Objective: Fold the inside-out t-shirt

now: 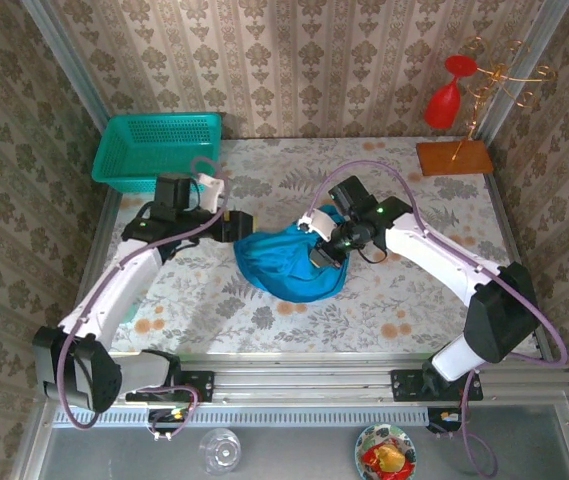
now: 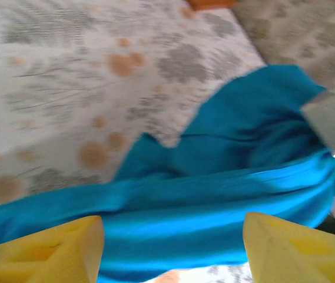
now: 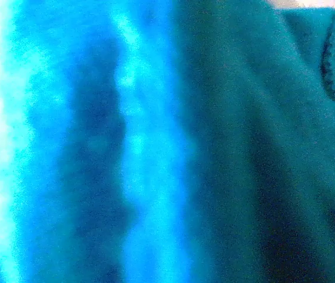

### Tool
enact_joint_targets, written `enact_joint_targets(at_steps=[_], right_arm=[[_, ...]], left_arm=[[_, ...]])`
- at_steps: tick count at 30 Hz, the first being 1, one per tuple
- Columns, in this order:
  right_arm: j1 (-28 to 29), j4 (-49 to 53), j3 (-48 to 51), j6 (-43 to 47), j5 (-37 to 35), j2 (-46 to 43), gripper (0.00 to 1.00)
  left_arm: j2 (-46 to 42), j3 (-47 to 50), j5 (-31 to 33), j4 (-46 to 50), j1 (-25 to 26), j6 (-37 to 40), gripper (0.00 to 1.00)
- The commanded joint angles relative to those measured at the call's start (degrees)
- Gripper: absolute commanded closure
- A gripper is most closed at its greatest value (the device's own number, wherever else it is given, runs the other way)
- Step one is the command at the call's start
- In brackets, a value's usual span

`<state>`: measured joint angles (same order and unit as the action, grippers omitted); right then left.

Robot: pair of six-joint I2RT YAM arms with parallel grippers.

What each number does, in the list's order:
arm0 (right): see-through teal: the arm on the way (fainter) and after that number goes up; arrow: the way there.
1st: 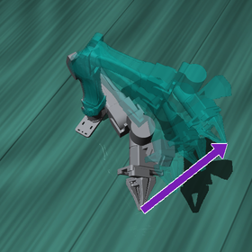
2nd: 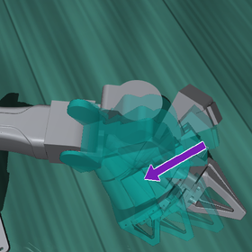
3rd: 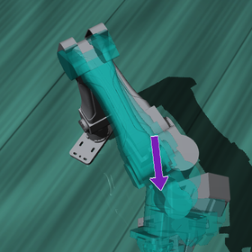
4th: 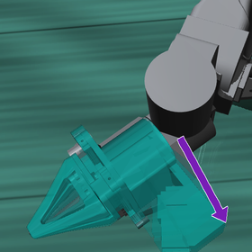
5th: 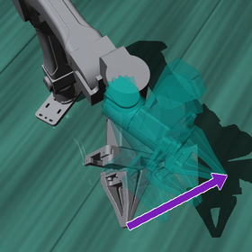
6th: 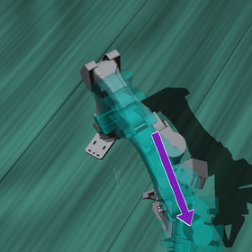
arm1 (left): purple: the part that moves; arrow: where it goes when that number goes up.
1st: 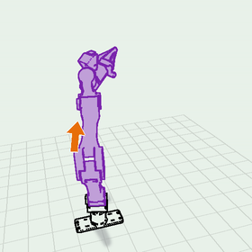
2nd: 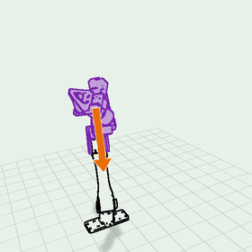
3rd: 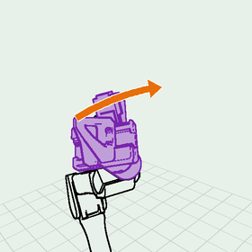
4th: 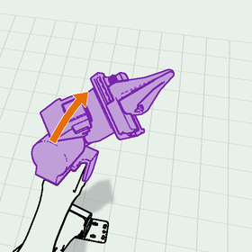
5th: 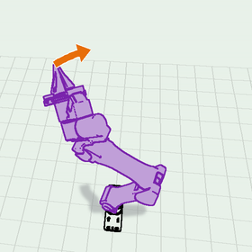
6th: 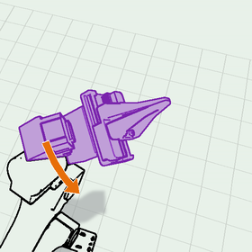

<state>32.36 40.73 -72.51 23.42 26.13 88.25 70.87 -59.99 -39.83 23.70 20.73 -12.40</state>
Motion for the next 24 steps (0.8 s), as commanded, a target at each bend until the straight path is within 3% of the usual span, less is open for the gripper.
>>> enact_joint_targets(at_steps=[1,3,7,9,11,14,17,24], right_arm=[[0.7,-3.2,0.3,10.1,5.5,-2.2,1.0],[0.9,-3.4,-0.3,10.2,6.7,-1.8,1.0],[1.2,-3.6,-0.6,10.2,7.6,-1.6,1.0],[1.4,-4.0,-0.5,10.0,7.6,-1.8,1.0],[1.4,-4.0,-0.5,9.9,7.6,-2.1,1.0],[1.5,-4.2,-0.1,9.8,7.3,-2.7,1.0],[1.5,-4.5,0.9,9.8,6.7,-4.0,1.0],[1.3,-9.4,7.2,7.4,5.4,-10.6,1.0]], left_arm=[[0.6,-1.9,-7.9,-2.3,5.0,1.2,0.35],[1.3,-2.4,-8.9,-2.7,8.5,2.5,0.35],[3.0,-2.9,-8.9,-1.2,10.6,4.7,0.41],[3.6,-3.3,-9.8,0.0,11.0,5.8,0.53],[4.0,-3.5,-10.2,0.4,11.3,6.5,0.73],[3.8,-3.9,-4.7,1.2,10.6,6.4,0.98],[4.0,-3.6,0.0,-0.1,6.6,3.2,1.0],[7.5,-1.1,9.7,1.2,-10.1,-3.4,1.0]])
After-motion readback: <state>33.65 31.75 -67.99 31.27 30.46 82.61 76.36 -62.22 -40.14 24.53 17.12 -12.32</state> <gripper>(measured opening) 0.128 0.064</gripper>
